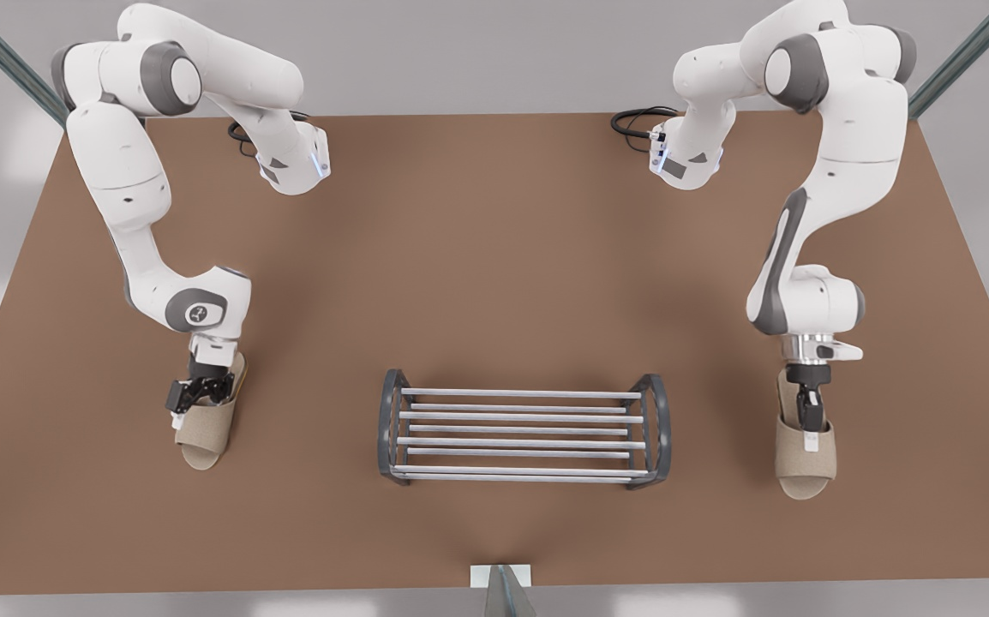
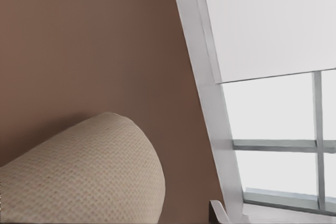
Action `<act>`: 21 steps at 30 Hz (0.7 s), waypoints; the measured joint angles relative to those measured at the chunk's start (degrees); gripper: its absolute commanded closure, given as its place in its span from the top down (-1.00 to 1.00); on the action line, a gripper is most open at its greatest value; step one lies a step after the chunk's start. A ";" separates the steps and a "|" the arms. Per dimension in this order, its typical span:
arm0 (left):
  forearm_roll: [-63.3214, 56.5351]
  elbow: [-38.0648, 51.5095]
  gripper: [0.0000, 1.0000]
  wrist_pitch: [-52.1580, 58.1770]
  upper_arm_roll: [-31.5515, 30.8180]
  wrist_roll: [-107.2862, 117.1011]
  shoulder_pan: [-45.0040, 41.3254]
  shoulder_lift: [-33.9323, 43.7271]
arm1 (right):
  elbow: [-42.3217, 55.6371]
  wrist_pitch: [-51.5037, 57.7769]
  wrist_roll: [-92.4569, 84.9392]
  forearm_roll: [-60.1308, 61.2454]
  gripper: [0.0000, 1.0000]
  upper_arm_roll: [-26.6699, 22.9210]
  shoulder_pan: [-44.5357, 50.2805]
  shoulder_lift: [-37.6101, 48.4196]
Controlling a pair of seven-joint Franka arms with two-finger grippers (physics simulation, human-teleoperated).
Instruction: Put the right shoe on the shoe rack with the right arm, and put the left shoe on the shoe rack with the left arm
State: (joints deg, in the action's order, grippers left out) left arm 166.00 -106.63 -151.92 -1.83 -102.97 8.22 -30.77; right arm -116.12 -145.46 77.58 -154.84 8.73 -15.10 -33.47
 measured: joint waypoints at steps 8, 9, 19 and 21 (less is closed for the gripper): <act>0.00 8.36 -0.56 -25.17 -11.55 2.54 -7.27 13.90 | 3.64 0.76 5.59 -0.55 0.14 -0.13 -0.02 -1.12; 0.00 9.90 -0.56 -27.40 -13.50 3.40 -8.23 14.11 | 3.84 0.71 6.12 -0.55 -0.08 -0.13 -0.02 -1.20; 0.00 19.27 -0.53 -36.50 -10.33 10.00 -28.24 6.68 | 4.08 -0.51 10.00 -0.32 -0.57 1.36 0.13 1.33; 0.00 21.01 -0.53 -36.84 -8.82 10.96 -30.17 4.27 | 4.05 -1.22 10.20 -0.02 -0.57 3.25 0.79 4.80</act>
State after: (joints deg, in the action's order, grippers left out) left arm 166.00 -85.62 -188.76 -10.65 -92.01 -21.95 -26.50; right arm -112.07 -146.68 87.78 -154.86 11.98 -14.31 -28.67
